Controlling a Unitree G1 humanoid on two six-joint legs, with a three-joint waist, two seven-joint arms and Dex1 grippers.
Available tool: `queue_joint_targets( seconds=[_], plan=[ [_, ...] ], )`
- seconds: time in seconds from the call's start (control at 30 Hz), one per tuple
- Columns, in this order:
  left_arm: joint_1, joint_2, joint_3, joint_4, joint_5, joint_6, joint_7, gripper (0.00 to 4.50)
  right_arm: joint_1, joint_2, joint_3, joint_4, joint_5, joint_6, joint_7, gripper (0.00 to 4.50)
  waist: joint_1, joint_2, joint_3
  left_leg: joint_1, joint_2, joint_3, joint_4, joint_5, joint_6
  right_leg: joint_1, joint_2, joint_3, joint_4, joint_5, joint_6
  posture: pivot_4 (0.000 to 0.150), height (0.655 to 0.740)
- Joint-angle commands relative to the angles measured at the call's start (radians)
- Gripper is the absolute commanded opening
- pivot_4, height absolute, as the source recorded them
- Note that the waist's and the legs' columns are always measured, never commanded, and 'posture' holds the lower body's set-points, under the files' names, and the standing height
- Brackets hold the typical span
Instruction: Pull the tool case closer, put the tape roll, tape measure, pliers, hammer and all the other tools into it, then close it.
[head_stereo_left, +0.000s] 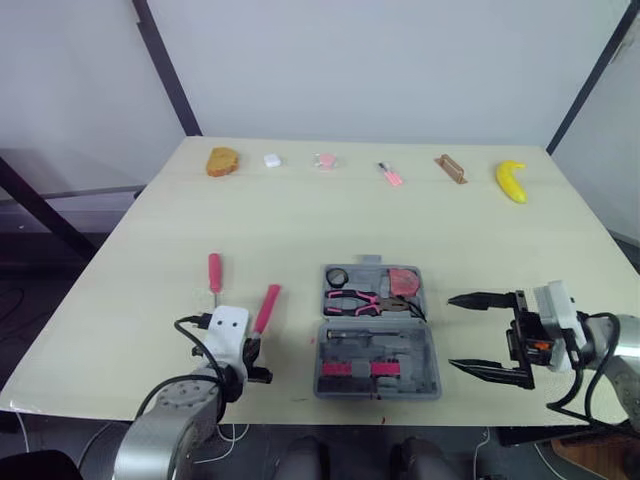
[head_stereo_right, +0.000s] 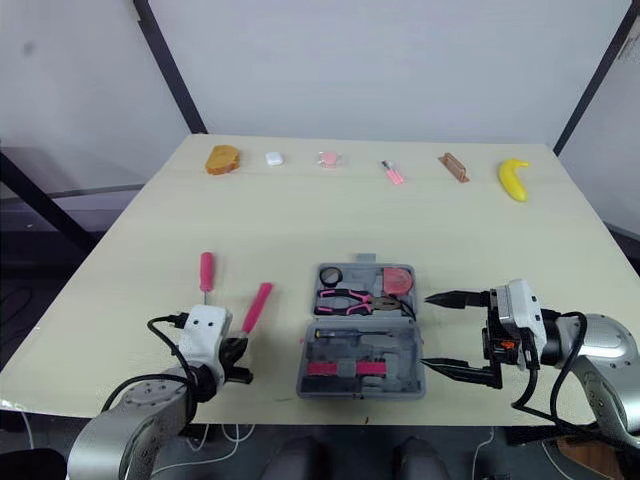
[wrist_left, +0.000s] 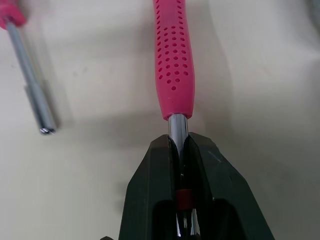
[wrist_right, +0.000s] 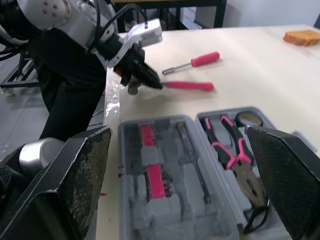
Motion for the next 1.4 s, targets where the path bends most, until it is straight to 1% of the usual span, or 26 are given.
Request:
queue_joint_targets(
  seconds=[0.03, 0.2, 0.43, 0.5, 0.53, 0.6, 0.63, 0.73, 0.77, 0.83, 0.9, 0.97, 1.0, 1.03, 1.07, 1.1, 1.17, 1.2, 1.23, 1.3, 1.4],
  plan=[
    [0.005, 0.002, 0.011, -0.045, 0.007, -0.017, 0.001, 0.02, -0.010, -0.004, 0.000, -0.032, 0.014, 0.008, -0.004, 4.50, 0.001, 0.000, 0.000, 0.000, 0.000, 0.000, 0.000, 0.000, 0.000, 0.000, 0.000, 0.000, 0.000, 0.000, 0.000, 0.150, 0.7400],
    [0.032, 0.030, 0.003, -0.010, 0.018, -0.063, -0.021, 0.02, -0.019, -0.005, 0.001, -0.028, 0.008, 0.010, -0.005, 4.50, -0.001, 0.000, 0.000, 0.000, 0.000, 0.000, 0.000, 0.000, 0.000, 0.000, 0.000, 0.000, 0.000, 0.000, 0.000, 0.150, 0.7400],
    [0.037, 0.013, -0.002, 0.013, 0.008, -0.087, -0.035, 0.02, -0.024, -0.004, 0.000, -0.028, 0.003, 0.009, -0.013, 4.50, 0.001, 0.000, 0.000, 0.000, 0.000, 0.000, 0.000, 0.000, 0.000, 0.000, 0.000, 0.000, 0.000, 0.000, 0.000, 0.150, 0.7400],
    [0.034, 0.004, 0.006, 0.011, 0.002, -0.083, -0.037, 1.00, -0.020, 0.000, 0.002, -0.030, 0.000, 0.007, -0.018, 4.50, 0.000, 0.000, 0.000, 0.000, 0.000, 0.000, 0.000, 0.000, 0.000, 0.000, 0.000, 0.000, 0.000, 0.000, 0.000, 0.150, 0.7400],
    [0.033, 0.005, 0.008, 0.010, 0.003, -0.083, -0.037, 1.24, -0.017, 0.001, 0.004, -0.031, -0.001, 0.005, -0.020, 4.50, 0.000, 0.000, 0.000, 0.000, 0.000, 0.000, 0.000, 0.000, 0.000, 0.000, 0.000, 0.000, 0.000, 0.000, 0.000, 0.150, 0.7400],
    [0.027, 0.016, 0.008, 0.007, 0.012, -0.092, -0.042, 2.23, -0.014, 0.004, 0.008, -0.031, -0.006, 0.000, -0.022, 4.50, 0.000, 0.000, 0.000, 0.000, 0.000, 0.000, 0.000, 0.000, 0.000, 0.000, 0.000, 0.000, 0.000, 0.000, 0.000, 0.150, 0.7400],
    [0.025, 0.025, 0.007, 0.004, 0.016, -0.096, -0.046, 2.61, -0.014, 0.006, 0.010, -0.029, -0.008, -0.002, -0.022, 4.50, 0.000, 0.000, 0.000, 0.000, 0.000, 0.000, 0.000, 0.000, 0.000, 0.000, 0.000, 0.000, 0.000, 0.000, 0.000, 0.150, 0.7400],
    [0.039, 0.081, -0.008, -0.033, 0.015, -0.109, -0.088, 4.06, -0.014, 0.008, 0.013, -0.021, -0.020, -0.007, -0.027, 4.50, -0.001, 0.000, 0.000, 0.000, 0.000, 0.000, 0.000, 0.000, 0.000, 0.000, 0.000, 0.000, 0.000, 0.000, 0.000, 0.150, 0.7400],
    [0.042, 0.099, -0.010, -0.042, 0.011, -0.117, -0.103, 4.44, -0.015, 0.008, 0.014, -0.019, -0.022, -0.008, -0.028, 4.50, -0.001, 0.000, 0.000, 0.000, 0.000, 0.000, 0.000, 0.000, 0.000, 0.000, 0.000, 0.000, 0.000, 0.000, 0.000, 0.150, 0.7400],
    [0.042, 0.140, -0.004, -0.046, 0.001, -0.142, -0.142, 4.44, -0.017, 0.011, 0.014, -0.016, -0.024, -0.009, -0.031, 4.50, 0.000, 0.000, 0.000, 0.000, 0.000, 0.000, 0.000, 0.000, 0.000, 0.000, 0.000, 0.000, 0.000, 0.000, 0.000, 0.150, 0.7400],
    [0.017, 0.208, 0.027, -0.013, -0.015, -0.209, -0.224, 4.44, -0.019, 0.015, 0.020, -0.015, -0.029, -0.010, -0.035, 4.50, 0.001, 0.000, 0.000, 0.000, 0.000, 0.000, 0.000, 0.000, 0.000, 0.000, 0.000, 0.000, 0.000, 0.000, 0.000, 0.150, 0.7400],
    [-0.025, 0.329, 0.044, 0.083, -0.041, -0.343, -0.405, 4.44, -0.020, 0.022, 0.027, -0.014, -0.034, -0.015, -0.038, 4.50, 0.002, 0.000, 0.000, 0.000, 0.000, 0.000, 0.000, 0.000, 0.000, 0.000, 0.000, -0.001, 0.000, 0.000, 0.000, 0.150, 0.7400],
    [-0.048, 0.417, 0.024, 0.152, -0.016, -0.500, -0.523, 4.44, -0.021, 0.027, 0.028, -0.013, -0.035, -0.018, -0.040, 4.50, 0.002, 0.000, 0.000, 0.000, 0.000, 0.000, 0.000, 0.000, 0.000, 0.000, 0.000, -0.001, 0.000, 0.000, -0.001, 0.150, 0.7400],
    [-0.069, 0.480, 0.009, 0.211, -0.013, -0.619, -0.630, 4.44, -0.023, 0.031, 0.030, -0.013, -0.037, -0.020, -0.042, 4.50, 0.001, 0.001, 0.001, 0.000, 0.000, 0.001, 0.000, 0.000, 0.000, 0.000, 0.000, -0.002, 0.001, -0.001, -0.001, 0.150, 0.7400],
    [-0.085, 0.520, -0.004, 0.254, -0.022, -0.684, -0.703, 4.44, -0.023, 0.034, 0.033, -0.012, -0.040, -0.022, -0.044, 4.50, 0.001, 0.002, 0.001, 0.000, 0.000, 0.002, 0.000, 0.000, 0.000, 0.000, 0.001, -0.003, 0.001, -0.001, -0.003, 0.150, 0.7400],
    [-0.102, 0.544, -0.016, 0.295, -0.034, -0.748, -0.765, 4.44, -0.022, 0.036, 0.035, -0.012, -0.042, -0.025, -0.046, 4.50, 0.001, 0.004, 0.002, 0.000, 0.000, 0.003, 0.000, 0.000, 0.000, 0.000, 0.001, -0.003, 0.000, -0.002, -0.005, 0.150, 0.7400],
    [-0.133, 0.594, -0.045, 0.378, -0.052, -0.864, -0.911, 4.44, -0.020, 0.042, 0.042, -0.014, -0.047, -0.028, -0.050, 4.50, 0.000, 0.005, 0.002, 0.000, 0.000, 0.007, -0.001, 0.000, 0.000, 0.000, 0.000, 0.000, -0.002, -0.002, -0.005, 0.150, 0.7400],
    [-0.157, 0.612, -0.057, 0.427, -0.045, -0.931, -0.972, 4.44, -0.019, 0.044, 0.044, -0.016, -0.047, -0.028, -0.052, 4.50, -0.001, 0.005, 0.003, 0.000, 0.000, 0.008, 0.000, 0.000, 0.000, 0.000, 0.000, 0.000, -0.002, 0.000, -0.002, 0.150, 0.7400],
    [-0.184, 0.624, -0.068, 0.475, -0.044, -1.000, -1.032, 4.44, -0.018, 0.046, 0.045, -0.019, -0.047, -0.027, -0.054, 4.50, -0.001, 0.005, 0.003, 0.000, 0.000, 0.008, -0.001, 0.000, 0.000, 0.000, 0.000, 0.000, -0.003, 0.000, -0.001, 0.150, 0.7400],
    [-0.271, 0.644, -0.095, 0.602, -0.049, -1.120, -1.166, 4.44, -0.016, 0.047, 0.044, -0.022, -0.047, -0.027, -0.058, 4.50, 0.000, 0.005, 0.003, -0.001, 0.000, 0.008, -0.001, 0.000, 0.000, -0.001, 0.000, 0.000, -0.003, 0.000, -0.001, 0.150, 0.7400],
    [-0.421, 0.652, -0.146, 0.803, -0.026, -1.298, -1.327, 4.44, -0.020, 0.046, 0.041, -0.018, -0.049, -0.029, -0.063, 4.50, 0.005, 0.005, 0.004, -0.001, 0.001, 0.006, -0.001, 0.000, 0.000, -0.001, 0.001, -0.002, -0.002, 0.000, -0.002, 0.150, 0.7400]
  ],
)
